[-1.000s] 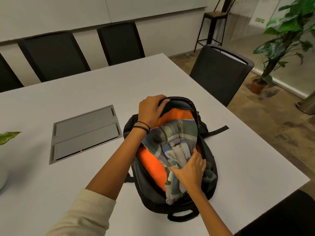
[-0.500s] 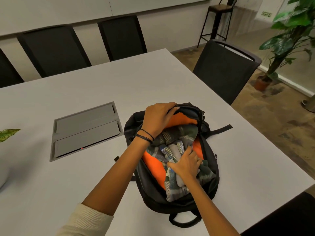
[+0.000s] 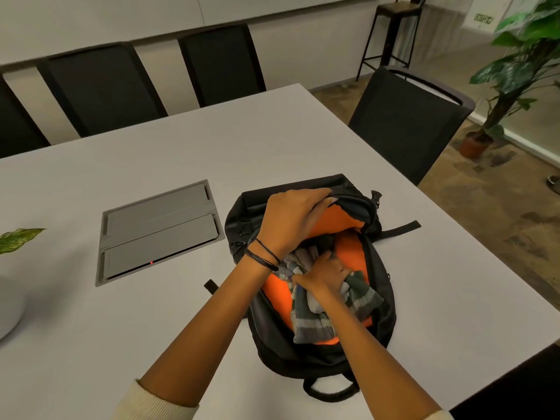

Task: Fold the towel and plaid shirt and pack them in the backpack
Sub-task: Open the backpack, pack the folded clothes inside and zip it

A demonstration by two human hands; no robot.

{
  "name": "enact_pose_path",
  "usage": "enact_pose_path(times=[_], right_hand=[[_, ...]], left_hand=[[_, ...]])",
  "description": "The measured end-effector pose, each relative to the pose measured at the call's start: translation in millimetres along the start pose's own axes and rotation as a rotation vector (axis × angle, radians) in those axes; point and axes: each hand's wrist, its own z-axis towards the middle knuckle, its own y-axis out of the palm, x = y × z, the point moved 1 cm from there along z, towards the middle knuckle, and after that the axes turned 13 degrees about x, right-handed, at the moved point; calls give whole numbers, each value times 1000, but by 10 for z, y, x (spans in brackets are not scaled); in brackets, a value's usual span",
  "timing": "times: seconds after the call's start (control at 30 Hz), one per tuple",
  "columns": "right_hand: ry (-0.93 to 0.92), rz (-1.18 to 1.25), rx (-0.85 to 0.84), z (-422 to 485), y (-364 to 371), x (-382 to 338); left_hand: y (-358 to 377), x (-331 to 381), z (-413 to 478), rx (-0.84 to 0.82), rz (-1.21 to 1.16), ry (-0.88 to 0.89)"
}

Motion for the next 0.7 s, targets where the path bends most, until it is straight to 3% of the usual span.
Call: enact_pose_path(times=[0.37,0.6,0.7], right_hand=[[22,-4,-44,61,89,-165],[-68,75,-104,56,11,140],[-99,137,-34,73,-39,331]], left_hand=[[-79,-70,-109,-40,16,-96],[-103,-149,-169,-28,23,-267],[-83,-120,-159,-37,5,-278]])
